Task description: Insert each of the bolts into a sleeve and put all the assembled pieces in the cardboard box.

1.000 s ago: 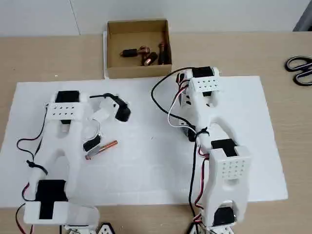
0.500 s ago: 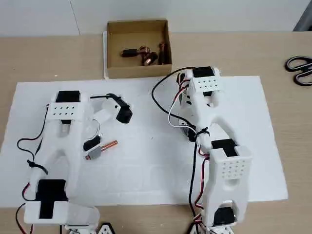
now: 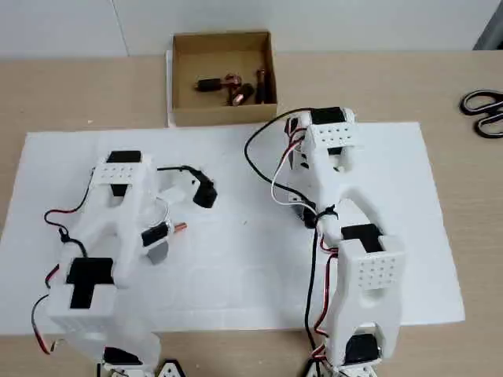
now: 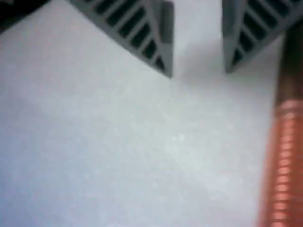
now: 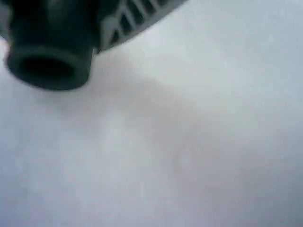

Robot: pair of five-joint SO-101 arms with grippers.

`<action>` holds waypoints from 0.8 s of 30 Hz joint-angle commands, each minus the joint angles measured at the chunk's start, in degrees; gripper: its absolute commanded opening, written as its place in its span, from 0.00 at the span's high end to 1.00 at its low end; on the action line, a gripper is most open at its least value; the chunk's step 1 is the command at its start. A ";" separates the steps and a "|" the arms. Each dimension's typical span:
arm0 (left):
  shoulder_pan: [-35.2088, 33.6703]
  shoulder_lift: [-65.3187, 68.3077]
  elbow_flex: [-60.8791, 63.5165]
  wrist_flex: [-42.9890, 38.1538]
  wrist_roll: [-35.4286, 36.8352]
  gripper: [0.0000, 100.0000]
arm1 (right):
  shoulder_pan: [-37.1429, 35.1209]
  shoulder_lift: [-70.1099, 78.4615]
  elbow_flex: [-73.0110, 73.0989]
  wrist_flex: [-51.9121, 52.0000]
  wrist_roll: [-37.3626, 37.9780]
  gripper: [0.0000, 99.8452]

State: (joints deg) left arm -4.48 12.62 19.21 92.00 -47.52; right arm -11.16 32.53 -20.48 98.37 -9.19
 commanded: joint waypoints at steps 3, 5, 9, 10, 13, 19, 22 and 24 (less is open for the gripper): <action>0.26 -0.18 -1.54 -0.70 -0.35 0.96 | 0.48 -3.82 0.00 1.27 0.53 1.00; 0.26 -0.18 -3.12 1.41 -0.35 0.96 | 0.31 -3.91 0.79 1.27 0.53 1.00; 0.26 -0.18 -8.75 7.03 -0.35 0.96 | 0.40 -3.91 3.16 1.19 0.53 1.00; 0.26 -0.18 -10.68 8.44 -0.35 0.96 | 0.40 -3.91 3.69 1.19 0.53 1.00; 0.26 -0.26 -13.32 8.53 -0.26 0.95 | 0.40 -3.91 4.84 1.10 0.53 1.00; 0.18 0.18 -14.02 8.35 -0.79 0.90 | 0.40 -3.91 4.92 1.01 0.53 1.00; -0.26 0.44 -13.76 6.68 -1.58 0.90 | 0.40 -3.91 4.92 1.01 0.53 1.00; -1.05 0.44 -13.76 5.36 -1.58 0.90 | 0.40 -3.91 4.92 1.01 0.53 1.00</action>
State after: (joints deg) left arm -4.75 13.32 7.16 98.59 -48.75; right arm -11.16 31.47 -15.56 98.37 -9.10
